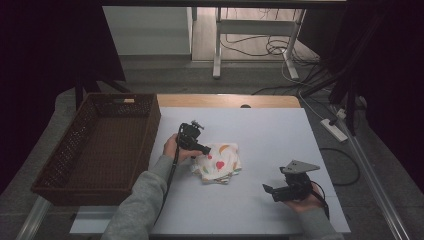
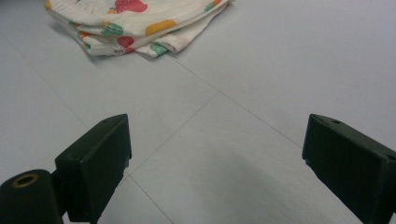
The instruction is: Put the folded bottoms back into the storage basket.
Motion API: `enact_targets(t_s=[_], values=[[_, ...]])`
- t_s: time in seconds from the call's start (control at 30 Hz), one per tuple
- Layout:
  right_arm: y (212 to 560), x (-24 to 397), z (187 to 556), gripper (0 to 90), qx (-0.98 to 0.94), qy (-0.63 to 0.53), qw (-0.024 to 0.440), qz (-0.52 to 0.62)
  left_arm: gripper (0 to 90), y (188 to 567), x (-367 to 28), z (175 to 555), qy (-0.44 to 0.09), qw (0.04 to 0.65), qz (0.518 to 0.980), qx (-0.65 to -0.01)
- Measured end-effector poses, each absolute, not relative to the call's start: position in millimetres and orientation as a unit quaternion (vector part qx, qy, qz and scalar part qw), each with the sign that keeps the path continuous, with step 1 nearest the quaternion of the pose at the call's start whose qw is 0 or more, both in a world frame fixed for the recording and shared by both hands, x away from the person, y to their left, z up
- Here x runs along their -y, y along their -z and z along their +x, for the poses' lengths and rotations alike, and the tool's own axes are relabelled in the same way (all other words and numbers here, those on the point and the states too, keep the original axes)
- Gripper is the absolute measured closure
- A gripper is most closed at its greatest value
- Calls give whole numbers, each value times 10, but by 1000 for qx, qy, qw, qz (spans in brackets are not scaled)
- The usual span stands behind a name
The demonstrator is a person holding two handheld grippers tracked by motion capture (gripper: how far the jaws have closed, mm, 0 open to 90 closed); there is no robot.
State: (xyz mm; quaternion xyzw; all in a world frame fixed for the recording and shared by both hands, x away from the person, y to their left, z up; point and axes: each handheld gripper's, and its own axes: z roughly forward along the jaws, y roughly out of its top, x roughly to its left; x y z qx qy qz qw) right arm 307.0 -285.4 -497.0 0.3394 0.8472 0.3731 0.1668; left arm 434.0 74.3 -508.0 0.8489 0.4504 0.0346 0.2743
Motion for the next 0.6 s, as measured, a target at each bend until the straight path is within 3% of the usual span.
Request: enact_targets(t_s=[0.17,0.6], values=[[4973,2851,3070,84,-847,-373,166,339,263,5118,-736,4356,-18,277,847,-453],[4974,2848,3068,84,-848,-373,166,338,262,5163,-693,4365,-21,255,856,-449]])
